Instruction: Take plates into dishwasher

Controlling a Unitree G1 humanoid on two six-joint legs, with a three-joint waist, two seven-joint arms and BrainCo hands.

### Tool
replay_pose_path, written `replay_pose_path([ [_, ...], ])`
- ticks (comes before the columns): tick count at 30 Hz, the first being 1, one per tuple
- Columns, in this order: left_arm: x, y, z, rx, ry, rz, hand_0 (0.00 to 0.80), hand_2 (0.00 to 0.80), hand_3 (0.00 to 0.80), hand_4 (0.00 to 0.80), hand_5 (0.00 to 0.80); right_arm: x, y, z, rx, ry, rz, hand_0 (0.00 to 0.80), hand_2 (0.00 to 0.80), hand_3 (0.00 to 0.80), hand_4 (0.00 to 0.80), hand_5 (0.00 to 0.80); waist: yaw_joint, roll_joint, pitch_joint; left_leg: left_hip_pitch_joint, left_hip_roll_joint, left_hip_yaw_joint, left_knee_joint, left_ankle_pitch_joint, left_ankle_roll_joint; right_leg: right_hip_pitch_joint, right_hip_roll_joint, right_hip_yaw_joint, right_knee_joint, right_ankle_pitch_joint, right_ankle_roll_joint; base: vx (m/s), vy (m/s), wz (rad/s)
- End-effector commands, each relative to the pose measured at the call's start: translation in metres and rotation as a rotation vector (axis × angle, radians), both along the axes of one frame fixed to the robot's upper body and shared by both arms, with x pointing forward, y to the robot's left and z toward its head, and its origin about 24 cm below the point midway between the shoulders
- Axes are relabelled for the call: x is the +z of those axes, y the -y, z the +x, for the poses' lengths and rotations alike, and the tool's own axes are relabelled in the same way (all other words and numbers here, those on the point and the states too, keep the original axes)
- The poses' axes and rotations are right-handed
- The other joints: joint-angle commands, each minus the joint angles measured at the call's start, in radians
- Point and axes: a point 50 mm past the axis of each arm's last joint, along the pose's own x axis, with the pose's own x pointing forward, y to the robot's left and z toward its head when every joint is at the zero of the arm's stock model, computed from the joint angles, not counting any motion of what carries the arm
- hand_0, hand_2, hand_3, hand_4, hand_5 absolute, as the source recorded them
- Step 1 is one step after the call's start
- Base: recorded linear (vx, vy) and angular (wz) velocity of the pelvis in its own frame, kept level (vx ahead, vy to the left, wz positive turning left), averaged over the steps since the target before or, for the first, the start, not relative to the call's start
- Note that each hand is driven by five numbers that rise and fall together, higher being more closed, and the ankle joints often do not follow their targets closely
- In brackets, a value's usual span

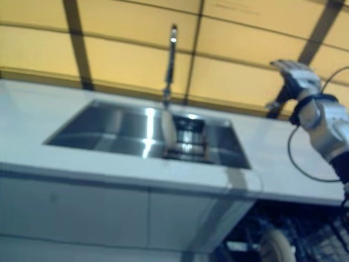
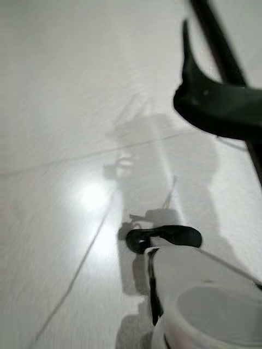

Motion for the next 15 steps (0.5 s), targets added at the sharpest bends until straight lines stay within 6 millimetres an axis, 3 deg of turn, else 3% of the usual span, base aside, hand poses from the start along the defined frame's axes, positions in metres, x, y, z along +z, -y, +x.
replay_pose_path([
  [1,0.009,-0.012,0.015,-0.044,0.043,0.064,0.000,0.000,0.000,0.000,0.000,0.041,-0.021,-0.015,0.039,0.156,-0.136,0.000,0.000,0.000,0.000,0.000,0.020,-0.021,0.016,0.061,-0.025,0.049,0.005,-0.125,0.059,-0.024,-0.006,-0.014,0.054,-0.013,0.040,0.071,-0.048,0.09],
  [6,0.008,-0.008,0.013,-0.112,0.041,0.078,0.000,0.000,0.000,0.000,0.000,0.028,-0.039,-0.010,0.109,0.102,-0.261,0.000,0.000,0.000,0.000,0.000,0.039,-0.015,0.020,0.040,-0.035,0.037,0.094,-0.154,0.054,-0.012,-0.016,-0.027,0.064,-0.031,0.019,0.104,0.036,0.10],
  [8,0.016,-0.007,0.034,-0.210,0.065,0.079,0.000,0.000,0.000,0.000,0.000,0.029,-0.027,-0.012,0.009,0.087,-0.302,0.000,0.000,0.000,0.000,0.000,0.022,-0.009,0.059,-0.059,-0.015,0.198,0.258,-0.197,0.047,-0.005,-0.047,-0.092,0.113,-0.040,0.022,0.046,0.050,0.53],
  [9,0.018,-0.003,0.042,-0.240,0.072,0.055,0.000,0.000,0.000,0.000,0.000,0.027,-0.018,-0.011,-0.042,0.071,-0.338,0.000,0.000,0.000,0.000,0.000,0.014,0.001,0.072,-0.054,-0.005,0.221,0.273,-0.235,0.055,-0.008,-0.060,-0.101,0.151,-0.072,0.022,0.114,0.176,1.31],
  [11,0.019,0.004,0.052,-0.294,0.078,0.047,0.000,0.000,0.000,0.000,0.000,0.013,-0.004,-0.008,-0.070,0.063,-0.319,0.000,0.000,0.000,0.000,0.000,0.006,0.032,0.092,-0.041,-0.017,0.231,0.236,-0.219,0.072,-0.038,-0.095,-0.116,0.292,-0.091,0.040,0.121,0.226,1.37],
  [13,0.024,-0.001,0.058,-0.281,0.093,0.056,0.000,0.000,0.000,0.000,0.000,0.002,-0.002,-0.006,-0.085,0.052,-0.358,0.000,0.000,0.000,0.000,0.000,0.007,0.030,0.103,-0.038,-0.021,0.241,0.229,-0.218,0.092,-0.055,-0.116,-0.114,0.389,-0.084,0.058,0.046,0.081,0.65],
  [15,0.029,-0.006,0.064,-0.273,0.107,0.077,0.000,0.000,0.000,0.000,0.000,-0.006,-0.002,-0.006,-0.070,0.050,-0.360,0.000,0.000,0.000,0.000,0.000,0.009,0.026,0.117,-0.022,-0.018,0.244,0.207,-0.209,0.106,-0.071,-0.133,-0.110,0.487,-0.033,0.077,0.088,0.018,0.68],
])
